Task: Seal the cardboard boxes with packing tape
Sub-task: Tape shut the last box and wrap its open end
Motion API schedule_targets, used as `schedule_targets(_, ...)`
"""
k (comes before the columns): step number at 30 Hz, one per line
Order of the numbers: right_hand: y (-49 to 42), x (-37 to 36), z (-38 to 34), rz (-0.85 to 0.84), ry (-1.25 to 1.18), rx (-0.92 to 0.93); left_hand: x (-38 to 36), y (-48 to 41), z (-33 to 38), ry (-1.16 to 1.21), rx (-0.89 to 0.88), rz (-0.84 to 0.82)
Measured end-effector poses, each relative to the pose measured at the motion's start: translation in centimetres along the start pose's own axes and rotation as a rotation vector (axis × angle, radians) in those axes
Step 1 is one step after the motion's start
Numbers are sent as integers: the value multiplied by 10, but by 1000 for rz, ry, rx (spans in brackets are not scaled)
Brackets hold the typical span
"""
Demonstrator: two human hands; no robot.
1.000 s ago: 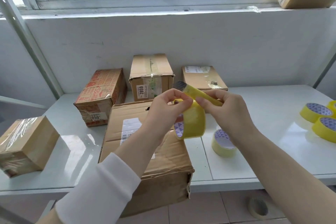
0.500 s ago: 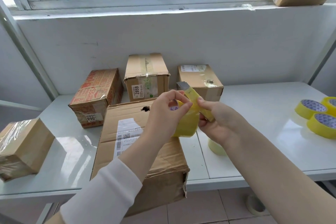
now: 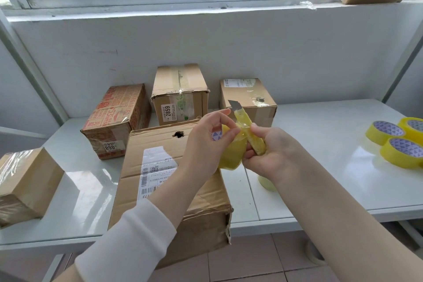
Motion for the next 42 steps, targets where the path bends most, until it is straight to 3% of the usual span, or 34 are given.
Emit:
schedule_targets(20, -7, 4, 3, 15, -197, -59, -10, 5, -6, 2, -81, -19)
schedule_targets(23, -20, 15, -8, 26, -332, -5, -7, 9, -7, 84, -59, 31)
schedule_targets(25, -33, 33, -24, 127, -382, 84, -2, 10, -7, 178, -27, 83)
schedule_targets(30, -72, 76, -5, 334, 247, 211, 3, 4, -6, 128, -4, 187)
schedule_targets(36, -106, 100, 43, 515, 1107, 543, 10, 3, -12, 149, -33, 222)
schedule_targets(39, -119, 102, 59, 567, 1391, 590, 14, 4, -13, 111, -61, 248)
schedule_targets(42, -131, 107, 66, 644, 1517, 621, 21, 7, -11, 103, -61, 275)
Point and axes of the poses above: each hand's wrist, its own y-axis away from the middle knuckle, its own x-axis out of the back of the hand, z = x × y, the point moved 1 cm from there along -y, towards the middle knuckle, and after that the axes turned 7 degrees about -x, right-handed, at the moved point
